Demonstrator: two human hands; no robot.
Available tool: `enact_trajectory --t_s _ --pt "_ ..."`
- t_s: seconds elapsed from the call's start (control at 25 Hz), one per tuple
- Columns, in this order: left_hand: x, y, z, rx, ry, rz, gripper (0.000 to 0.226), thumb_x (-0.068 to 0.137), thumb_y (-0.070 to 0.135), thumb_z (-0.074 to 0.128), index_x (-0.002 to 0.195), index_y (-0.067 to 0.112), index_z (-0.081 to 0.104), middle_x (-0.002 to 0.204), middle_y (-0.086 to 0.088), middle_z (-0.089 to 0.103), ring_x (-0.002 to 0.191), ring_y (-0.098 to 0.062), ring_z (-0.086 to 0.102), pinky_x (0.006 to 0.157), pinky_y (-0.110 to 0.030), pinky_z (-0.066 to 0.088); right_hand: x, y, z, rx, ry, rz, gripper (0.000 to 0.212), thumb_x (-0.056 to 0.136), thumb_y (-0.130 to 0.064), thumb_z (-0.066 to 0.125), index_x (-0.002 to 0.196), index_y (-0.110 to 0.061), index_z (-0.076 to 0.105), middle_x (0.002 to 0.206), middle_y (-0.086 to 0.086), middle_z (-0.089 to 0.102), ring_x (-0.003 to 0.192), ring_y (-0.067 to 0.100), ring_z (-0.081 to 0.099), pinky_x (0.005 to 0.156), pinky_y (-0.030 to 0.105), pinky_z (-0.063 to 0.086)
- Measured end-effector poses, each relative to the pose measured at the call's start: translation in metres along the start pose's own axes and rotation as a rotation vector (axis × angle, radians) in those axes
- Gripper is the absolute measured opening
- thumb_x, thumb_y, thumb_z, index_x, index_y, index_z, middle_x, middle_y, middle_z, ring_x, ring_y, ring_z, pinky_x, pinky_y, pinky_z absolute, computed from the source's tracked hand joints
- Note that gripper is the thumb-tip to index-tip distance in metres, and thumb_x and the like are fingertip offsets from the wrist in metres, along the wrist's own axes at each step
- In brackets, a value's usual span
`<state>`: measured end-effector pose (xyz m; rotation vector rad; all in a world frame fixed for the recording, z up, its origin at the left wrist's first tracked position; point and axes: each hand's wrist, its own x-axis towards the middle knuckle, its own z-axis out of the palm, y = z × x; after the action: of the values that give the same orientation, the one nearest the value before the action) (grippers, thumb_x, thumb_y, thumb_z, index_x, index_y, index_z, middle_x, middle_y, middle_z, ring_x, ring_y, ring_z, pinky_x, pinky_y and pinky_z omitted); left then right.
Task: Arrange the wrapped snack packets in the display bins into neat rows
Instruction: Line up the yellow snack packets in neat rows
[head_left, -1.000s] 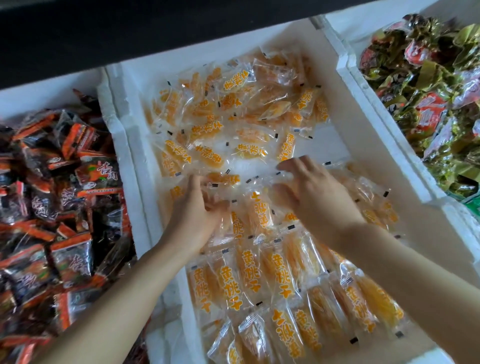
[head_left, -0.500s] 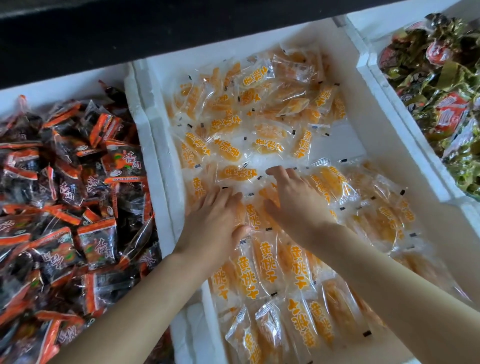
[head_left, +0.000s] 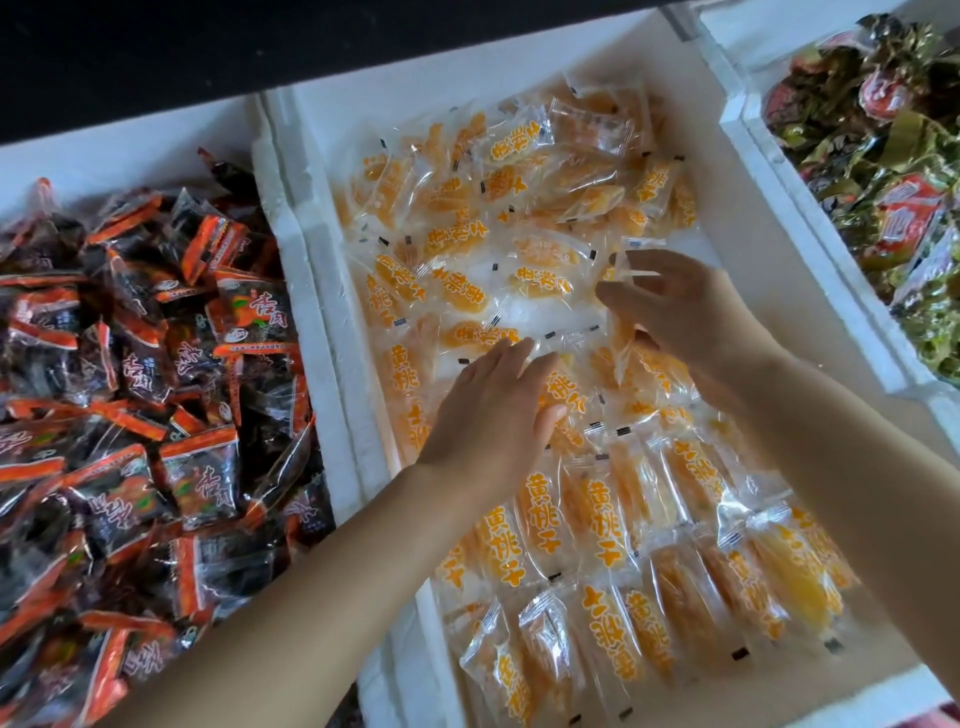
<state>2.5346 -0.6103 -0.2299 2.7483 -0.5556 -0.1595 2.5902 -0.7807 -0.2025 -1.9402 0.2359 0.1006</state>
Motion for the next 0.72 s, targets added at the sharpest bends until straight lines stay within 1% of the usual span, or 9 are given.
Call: enact_trajectory --t_s 0.08,0.2,0.28,0.36,0.44,0.52,0.56,0.64,0.72 --pt "0.008 0.007 0.005 -0.028 -0.025 -0.015 0.049 0.103 0.034 0.034 0.149 0.019 0.027 0.157 -0.004 0.022 0.145 -0.020 0.014 0.116 -0.030 0.011 -0.004 0.003 -0.012 -0.093 0.046 -0.017 0.039 0.083 -0.027 0.069 0.120 -0.023 0.060 0.106 0.000 0.063 0.080 0.012 0.063 0.071 0.025 0.050" --pt "0.007 0.022 0.014 -0.111 0.062 0.076 0.040 0.100 0.027 0.044 0.136 0.013 0.049 0.140 -0.009 0.046 0.133 -0.025 0.037 0.109 -0.033 0.026 -0.022 0.017 -0.037 -0.441 0.090 -0.133 0.041 0.082 -0.027 0.070 0.121 -0.028 0.059 0.108 -0.007 0.057 0.085 0.013 0.058 0.076 0.023 0.040" --pt "0.004 0.034 0.021 -0.128 0.063 0.161 0.039 0.096 0.031 0.048 0.130 0.013 0.056 0.131 -0.009 0.053 0.127 -0.026 0.044 0.104 -0.036 0.033 -0.037 0.034 -0.051 -0.574 0.067 -0.199 0.042 0.082 -0.025 0.070 0.123 -0.026 0.060 0.109 -0.005 0.054 0.086 0.014 0.056 0.080 0.022 0.037" --pt "0.002 0.041 0.031 -0.095 -0.002 0.193 0.044 0.092 0.033 0.056 0.131 0.014 0.055 0.133 -0.008 0.052 0.128 -0.026 0.043 0.105 -0.039 0.033 -0.050 0.052 -0.059 -0.653 0.035 -0.258 0.043 0.081 -0.023 0.071 0.123 -0.023 0.060 0.113 0.000 0.055 0.088 0.017 0.056 0.083 0.024 0.040" --pt "0.001 0.043 0.038 -0.040 -0.017 0.202 0.047 0.087 0.033 0.062 0.130 0.014 0.056 0.131 -0.009 0.053 0.127 -0.028 0.044 0.105 -0.042 0.035 -0.059 0.069 -0.063 -0.704 -0.011 -0.304 0.044 0.082 -0.022 0.070 0.125 -0.020 0.060 0.120 0.005 0.055 0.098 0.023 0.058 0.089 0.031 0.045" --pt "0.001 0.045 0.040 -0.025 -0.041 0.176 0.049 0.090 0.035 0.060 0.133 0.015 0.051 0.138 -0.007 0.047 0.134 -0.026 0.037 0.110 -0.039 0.029 -0.065 0.083 -0.064 -0.770 -0.057 -0.321 0.047 0.082 -0.025 0.069 0.127 -0.019 0.058 0.124 0.007 0.054 0.107 0.027 0.057 0.092 0.035 0.044" --pt "0.001 0.046 0.040 -0.023 -0.053 0.171 0.050 0.092 0.036 0.057 0.137 0.016 0.046 0.143 -0.006 0.041 0.137 -0.024 0.031 0.113 -0.037 0.023 -0.067 0.088 -0.064 -0.812 -0.060 -0.328 0.048 0.080 -0.028 0.070 0.126 -0.018 0.059 0.123 0.007 0.054 0.109 0.029 0.056 0.089 0.036 0.046" --pt "0.001 0.045 0.041 -0.016 -0.060 0.182 0.050 0.094 0.037 0.054 0.139 0.017 0.044 0.146 -0.005 0.037 0.139 -0.022 0.027 0.116 -0.037 0.021 -0.069 0.094 -0.069 -0.898 -0.004 -0.374 0.049 0.077 -0.034 0.069 0.121 -0.013 0.061 0.118 0.010 0.057 0.105 0.033 0.058 0.081 0.038 0.049" --pt "0.001 0.045 0.040 -0.012 -0.069 0.188 0.048 0.092 0.037 0.057 0.134 0.016 0.049 0.140 -0.007 0.044 0.135 -0.025 0.034 0.113 -0.039 0.028 -0.068 0.092 -0.070 -0.930 0.084 -0.448 0.046 0.079 -0.039 0.060 0.114 -0.008 0.064 0.110 0.012 0.060 0.097 0.036 0.058 0.080 0.040 0.050"
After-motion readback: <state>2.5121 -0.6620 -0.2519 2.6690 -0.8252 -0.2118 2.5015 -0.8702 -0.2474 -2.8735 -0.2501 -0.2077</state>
